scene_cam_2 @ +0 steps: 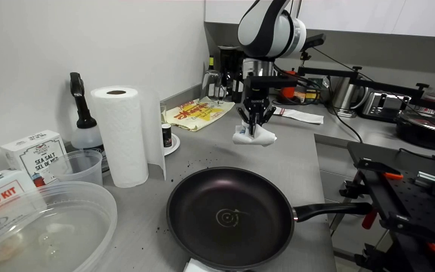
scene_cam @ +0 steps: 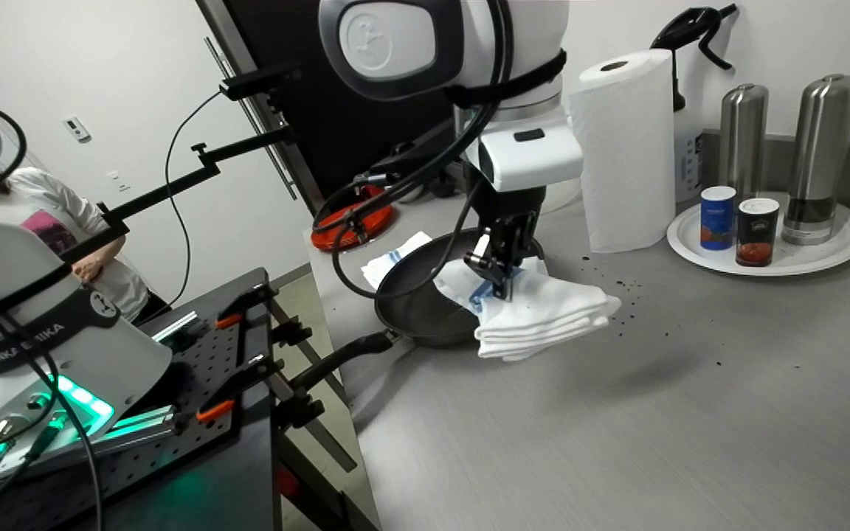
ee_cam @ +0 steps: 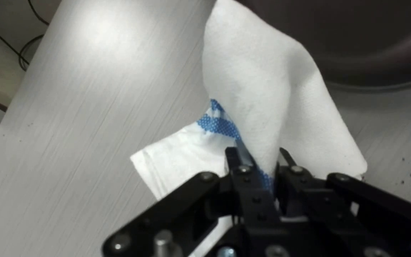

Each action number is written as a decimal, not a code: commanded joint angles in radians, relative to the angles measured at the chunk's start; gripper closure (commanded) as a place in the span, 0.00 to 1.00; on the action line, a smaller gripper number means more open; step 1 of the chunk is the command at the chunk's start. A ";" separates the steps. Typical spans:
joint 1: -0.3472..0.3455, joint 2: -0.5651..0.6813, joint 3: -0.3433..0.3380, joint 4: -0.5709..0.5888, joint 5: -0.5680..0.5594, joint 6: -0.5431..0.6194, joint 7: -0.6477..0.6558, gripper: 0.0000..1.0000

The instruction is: Pick up the white towel with blue stripes from the table, wipe inside the black pan, and put the towel back on the table.

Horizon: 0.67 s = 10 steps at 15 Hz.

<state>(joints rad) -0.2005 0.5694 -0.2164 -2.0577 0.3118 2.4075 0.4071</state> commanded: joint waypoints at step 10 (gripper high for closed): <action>-0.075 0.222 0.002 0.133 0.051 0.261 0.022 0.97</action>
<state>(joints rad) -0.2626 0.7310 -0.2262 -1.9715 0.3252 2.6142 0.4146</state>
